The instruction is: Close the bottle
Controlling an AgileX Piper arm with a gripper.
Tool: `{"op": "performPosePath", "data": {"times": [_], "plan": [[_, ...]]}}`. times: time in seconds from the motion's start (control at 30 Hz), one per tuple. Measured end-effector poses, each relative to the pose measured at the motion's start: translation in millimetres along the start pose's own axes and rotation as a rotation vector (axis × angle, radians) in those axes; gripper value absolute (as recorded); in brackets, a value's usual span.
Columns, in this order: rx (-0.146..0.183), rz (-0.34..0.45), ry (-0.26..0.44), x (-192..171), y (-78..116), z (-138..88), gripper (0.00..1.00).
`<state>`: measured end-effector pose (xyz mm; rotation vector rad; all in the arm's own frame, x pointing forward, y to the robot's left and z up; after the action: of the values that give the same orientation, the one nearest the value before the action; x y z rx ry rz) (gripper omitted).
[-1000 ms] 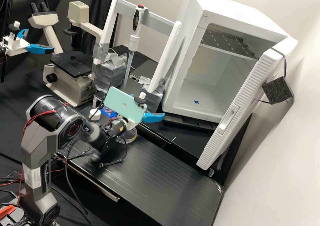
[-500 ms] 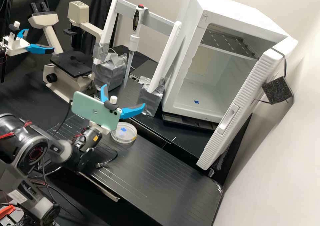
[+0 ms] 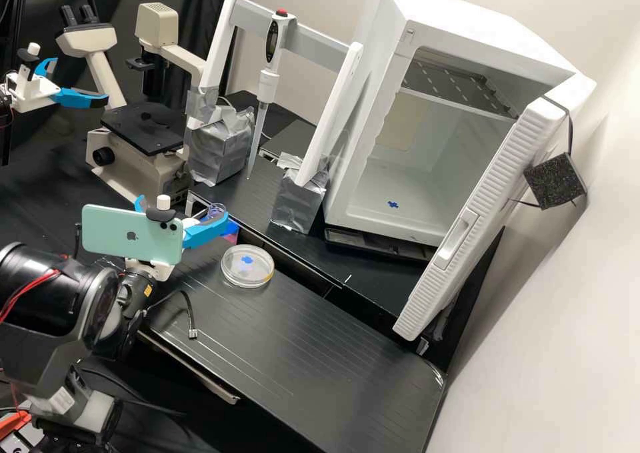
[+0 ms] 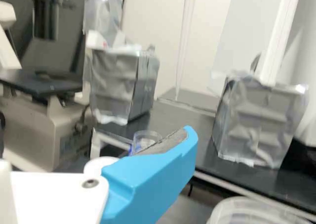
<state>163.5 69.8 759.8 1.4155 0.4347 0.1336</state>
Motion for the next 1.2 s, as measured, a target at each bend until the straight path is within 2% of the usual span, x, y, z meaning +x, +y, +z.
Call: {"op": "performPosePath", "data": {"times": [0.17, 0.2, 0.4, 1.2], "plan": [[0.001, -0.030, -0.037, 2, -5.9, 6, 1.00], [0.001, -0.033, -0.047, 3, -6.5, 8, 0.00], [0.012, -0.012, -0.086, 3, -2.6, 15, 0.00], [0.020, -0.008, -0.067, 2, -1.1, 12, 0.00]]}}
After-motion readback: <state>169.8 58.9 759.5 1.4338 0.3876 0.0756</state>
